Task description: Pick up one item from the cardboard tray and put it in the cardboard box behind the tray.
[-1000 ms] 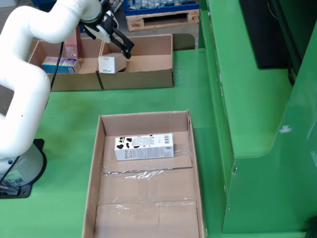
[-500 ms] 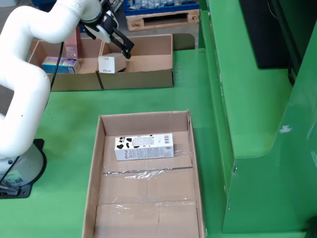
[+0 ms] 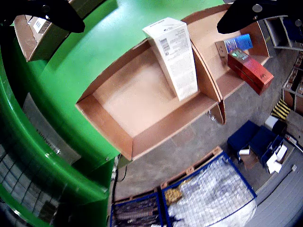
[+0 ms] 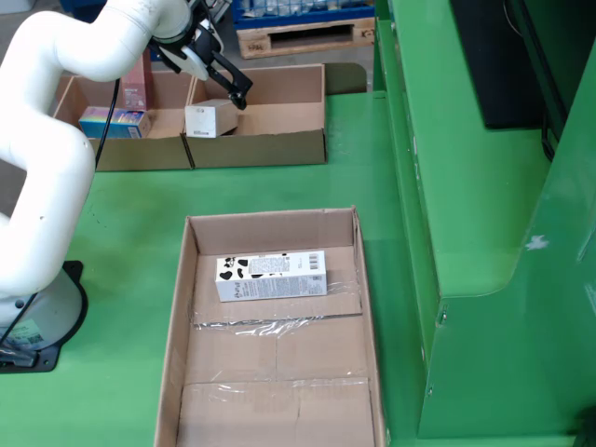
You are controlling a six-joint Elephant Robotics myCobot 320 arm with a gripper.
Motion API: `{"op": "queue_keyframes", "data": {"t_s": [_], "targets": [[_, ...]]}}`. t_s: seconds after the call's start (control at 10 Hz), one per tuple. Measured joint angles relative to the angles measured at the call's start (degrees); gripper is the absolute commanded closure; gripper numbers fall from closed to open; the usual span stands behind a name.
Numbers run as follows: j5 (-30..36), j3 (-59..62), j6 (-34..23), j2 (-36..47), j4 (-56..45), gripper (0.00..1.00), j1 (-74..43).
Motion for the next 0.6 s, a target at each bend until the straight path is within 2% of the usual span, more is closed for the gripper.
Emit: {"op": "queue_keyframes", "data": {"t_s": [0.2,0.4,0.6], "targets": [[-0.4,0.0,0.7,0.0,1.7,0.0,-3.8],[1.7,0.1,0.7,2.2,-1.6,0.0,-9.2],[1.7,5.0,0.6,-2.2,-6.8,0.0,-14.8]]}}
